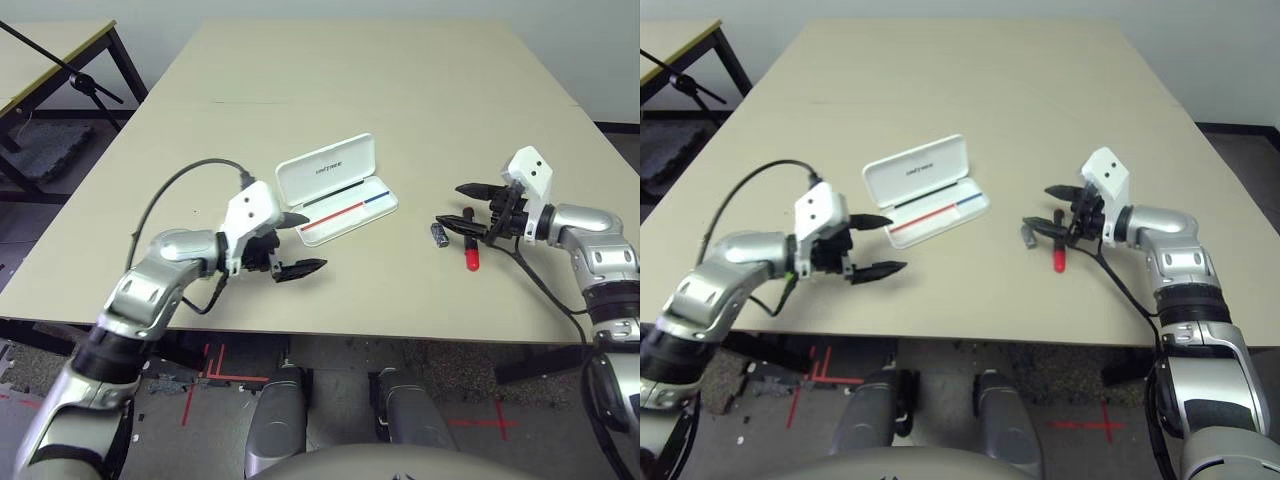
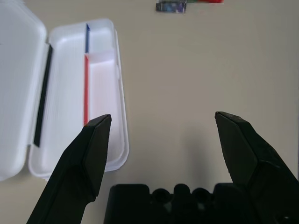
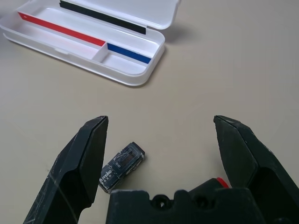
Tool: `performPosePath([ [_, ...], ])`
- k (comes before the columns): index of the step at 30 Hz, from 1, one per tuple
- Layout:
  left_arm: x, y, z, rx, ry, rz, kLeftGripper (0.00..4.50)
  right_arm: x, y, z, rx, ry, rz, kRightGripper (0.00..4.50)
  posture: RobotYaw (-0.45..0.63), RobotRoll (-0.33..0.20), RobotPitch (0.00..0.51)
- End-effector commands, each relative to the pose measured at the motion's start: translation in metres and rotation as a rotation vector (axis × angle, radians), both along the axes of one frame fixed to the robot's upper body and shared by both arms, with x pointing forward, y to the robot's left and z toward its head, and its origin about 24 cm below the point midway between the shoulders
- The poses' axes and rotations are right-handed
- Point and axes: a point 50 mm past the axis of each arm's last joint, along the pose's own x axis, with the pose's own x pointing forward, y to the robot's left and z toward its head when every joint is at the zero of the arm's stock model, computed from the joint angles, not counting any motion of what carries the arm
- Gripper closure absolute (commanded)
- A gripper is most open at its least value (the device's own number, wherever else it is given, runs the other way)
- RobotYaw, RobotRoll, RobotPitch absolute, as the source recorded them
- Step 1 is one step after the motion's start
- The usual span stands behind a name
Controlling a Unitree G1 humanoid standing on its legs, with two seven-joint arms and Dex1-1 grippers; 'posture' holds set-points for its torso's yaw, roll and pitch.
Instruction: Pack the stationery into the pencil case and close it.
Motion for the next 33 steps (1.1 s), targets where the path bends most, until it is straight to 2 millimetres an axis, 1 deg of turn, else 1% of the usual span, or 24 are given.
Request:
performPosePath([
  [1, 0.006, -0.004, -0.011, 0.078, 0.032, -0.006, 0.03, 0.0, 0.001, -0.001, -0.008, -0.005, -0.001, 0.0, 0.06, 0.0, 0.095],
  [4, 0.013, -0.007, -0.017, 0.126, 0.062, -0.009, 0.03, -0.001, 0.001, -0.003, -0.011, -0.01, -0.007, 0.0, 0.05, 0.0, 0.093],
  [8, 0.022, -0.012, -0.019, 0.141, 0.067, 0.005, 0.03, -0.001, 0.001, -0.003, -0.012, -0.014, -0.01, 0.0, 0.05, 0.0, 0.093],
  [17, 0.028, -0.016, -0.025, 0.195, 0.11, -0.002, 0.03, -0.001, 0.003, -0.006, -0.015, -0.018, -0.016, 0.0, 0.04, 0.0, 0.091],
  [23, 0.026, -0.015, -0.027, 0.231, 0.166, -0.013, 0.03, 0.0, 0.004, -0.006, -0.016, -0.024, -0.015, 0.0, 0.04, 0.0, 0.095],
  [25, 0.028, -0.016, -0.026, 0.23, 0.17, -0.002, 0.39, 0.0, 0.005, -0.008, -0.018, -0.024, -0.014, 0.0, 0.04, 0.0, 0.096],
  [26, 0.029, -0.015, -0.026, 0.233, 0.172, 0.005, 0.65, 0.0, 0.005, -0.008, -0.02, -0.024, -0.012, 0.0, 0.04, 0.0, 0.096],
  [29, 0.031, -0.014, -0.025, 0.238, 0.176, 0.017, 1.71, -0.001, 0.007, -0.009, -0.022, -0.024, -0.008, 0.0, 0.04, 0.0, 0.097],
  [33, 0.033, -0.014, -0.022, 0.235, 0.186, 0.031, 3.32, -0.001, 0.008, -0.01, -0.023, -0.024, -0.006, 0.0, 0.03, 0.0, 0.096],
])
